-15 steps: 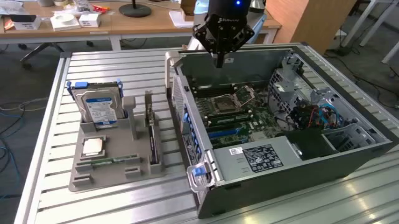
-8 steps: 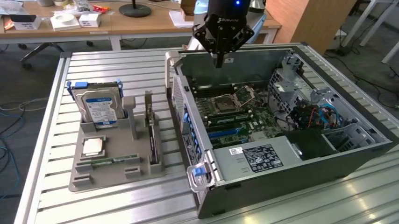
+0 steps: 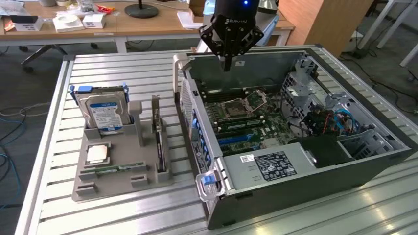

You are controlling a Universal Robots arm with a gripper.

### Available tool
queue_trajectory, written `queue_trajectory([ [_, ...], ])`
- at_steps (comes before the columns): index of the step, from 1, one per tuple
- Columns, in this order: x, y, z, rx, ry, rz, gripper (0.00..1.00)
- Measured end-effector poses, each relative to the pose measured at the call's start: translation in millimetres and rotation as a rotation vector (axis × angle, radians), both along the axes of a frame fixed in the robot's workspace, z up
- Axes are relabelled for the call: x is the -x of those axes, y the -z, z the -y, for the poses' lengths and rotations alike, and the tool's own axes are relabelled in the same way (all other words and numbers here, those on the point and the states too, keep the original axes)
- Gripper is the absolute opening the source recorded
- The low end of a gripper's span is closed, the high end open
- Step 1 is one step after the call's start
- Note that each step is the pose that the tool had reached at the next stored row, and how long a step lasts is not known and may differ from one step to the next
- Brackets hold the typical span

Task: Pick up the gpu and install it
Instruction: 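Reach for the gpu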

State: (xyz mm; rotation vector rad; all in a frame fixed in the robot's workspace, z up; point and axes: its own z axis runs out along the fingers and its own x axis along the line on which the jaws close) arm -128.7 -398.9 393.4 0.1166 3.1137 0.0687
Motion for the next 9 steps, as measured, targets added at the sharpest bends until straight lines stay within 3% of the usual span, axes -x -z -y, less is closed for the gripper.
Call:
queue_trajectory([
  [9, 13.7, 0.0, 0.0, -0.0001, 0.0, 0.0, 0.1],
])
